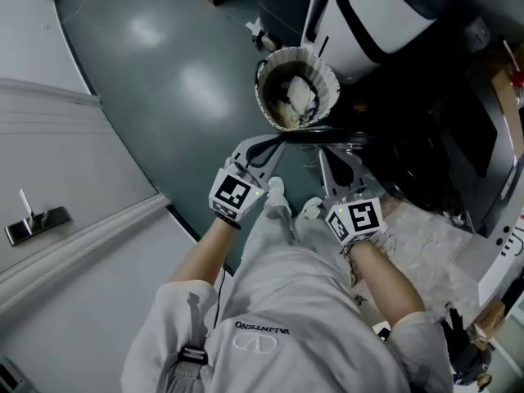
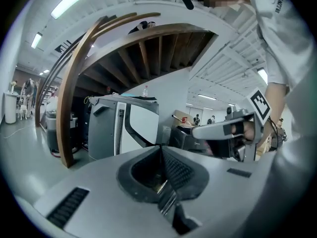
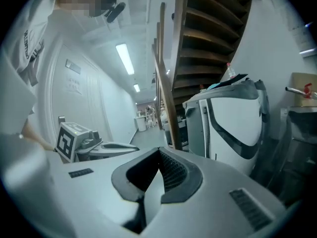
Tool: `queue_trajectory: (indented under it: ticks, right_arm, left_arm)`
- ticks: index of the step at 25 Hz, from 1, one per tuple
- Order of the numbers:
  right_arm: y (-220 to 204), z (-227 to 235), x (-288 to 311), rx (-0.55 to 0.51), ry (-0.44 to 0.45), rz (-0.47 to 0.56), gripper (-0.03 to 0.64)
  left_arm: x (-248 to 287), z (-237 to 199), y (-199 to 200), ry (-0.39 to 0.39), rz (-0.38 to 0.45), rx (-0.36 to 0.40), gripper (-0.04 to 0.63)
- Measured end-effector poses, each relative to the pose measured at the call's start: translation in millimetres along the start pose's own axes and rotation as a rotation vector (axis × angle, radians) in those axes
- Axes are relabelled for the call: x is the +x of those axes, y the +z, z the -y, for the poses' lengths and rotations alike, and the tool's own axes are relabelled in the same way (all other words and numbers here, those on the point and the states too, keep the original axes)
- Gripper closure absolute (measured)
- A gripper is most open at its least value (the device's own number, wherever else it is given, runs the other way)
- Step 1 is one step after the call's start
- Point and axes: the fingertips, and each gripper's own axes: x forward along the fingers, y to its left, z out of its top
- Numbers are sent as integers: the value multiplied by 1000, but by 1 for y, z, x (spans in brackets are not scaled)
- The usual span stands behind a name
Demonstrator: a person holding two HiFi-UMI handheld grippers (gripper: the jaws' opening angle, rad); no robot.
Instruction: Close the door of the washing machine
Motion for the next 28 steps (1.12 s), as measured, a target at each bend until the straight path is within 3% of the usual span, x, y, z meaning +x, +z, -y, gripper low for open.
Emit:
queue_trajectory:
  ticks: [5, 11, 28]
  right_arm:
    - [-31, -3, 21, -42, 78, -75, 606]
    - [-68, 14, 26, -13, 91, -123, 606]
    - [-178, 50, 45, 51, 81, -208, 606]
  left_arm:
    - [19, -16, -29, -5, -38, 0, 581]
    - [42, -16, -72, -44, -90, 3, 557]
    - [102, -17, -203, -261, -252, 180, 491]
